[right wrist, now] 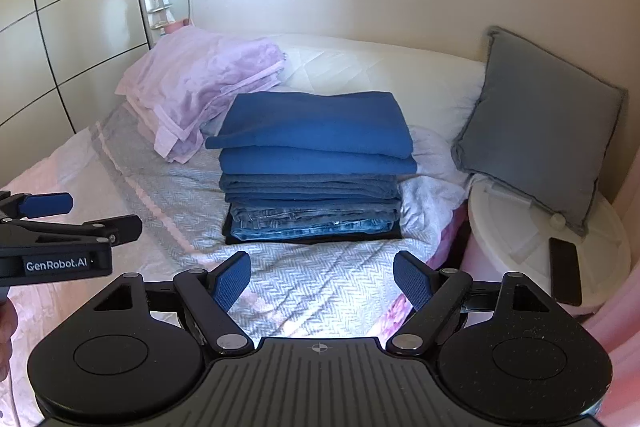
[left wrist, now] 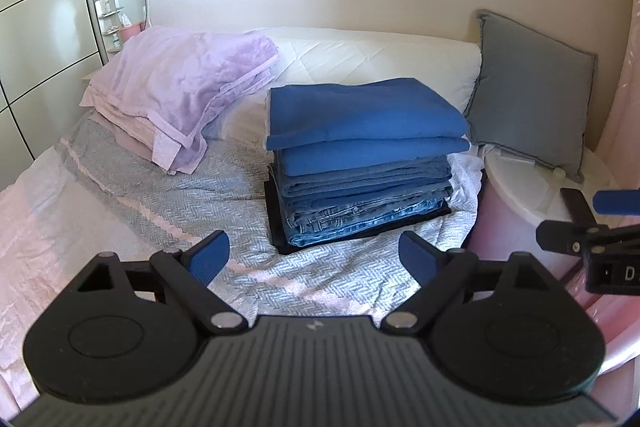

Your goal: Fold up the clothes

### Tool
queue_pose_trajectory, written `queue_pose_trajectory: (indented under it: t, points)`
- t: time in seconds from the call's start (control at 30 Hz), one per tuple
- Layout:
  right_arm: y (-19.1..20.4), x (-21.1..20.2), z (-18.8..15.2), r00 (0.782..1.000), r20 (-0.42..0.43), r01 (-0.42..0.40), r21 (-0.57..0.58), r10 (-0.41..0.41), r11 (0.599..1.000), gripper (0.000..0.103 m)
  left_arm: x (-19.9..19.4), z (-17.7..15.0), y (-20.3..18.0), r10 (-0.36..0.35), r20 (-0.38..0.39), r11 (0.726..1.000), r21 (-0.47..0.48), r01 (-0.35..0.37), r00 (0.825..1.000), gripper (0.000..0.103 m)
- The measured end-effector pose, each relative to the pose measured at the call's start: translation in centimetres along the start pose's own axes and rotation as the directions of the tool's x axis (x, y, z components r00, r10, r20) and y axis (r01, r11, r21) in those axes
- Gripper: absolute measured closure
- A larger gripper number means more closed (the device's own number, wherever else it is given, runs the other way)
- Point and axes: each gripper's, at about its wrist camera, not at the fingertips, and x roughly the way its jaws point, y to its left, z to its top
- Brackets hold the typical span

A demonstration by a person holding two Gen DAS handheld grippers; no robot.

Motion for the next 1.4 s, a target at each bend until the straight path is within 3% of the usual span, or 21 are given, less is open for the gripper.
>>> queue_pose_trajectory:
  t: [0.43,1.4]
  points:
    - [-1.1,2.1,1.3,0.999,0.010,-0.031,0.013,0.031,0.999,0.021,1.9,1.3,-0.8,0.036,-0.036,0.999,0.004,-0.036,0.999,0.014]
    - [-5.0,6.9,3.1,0.993,-0.064,-0.101,0.002,0.101,0.995,0.021,6.2,2.7,-3.6,0.098,-0.106,0.995,0.013,-0.097,0.990,0.013]
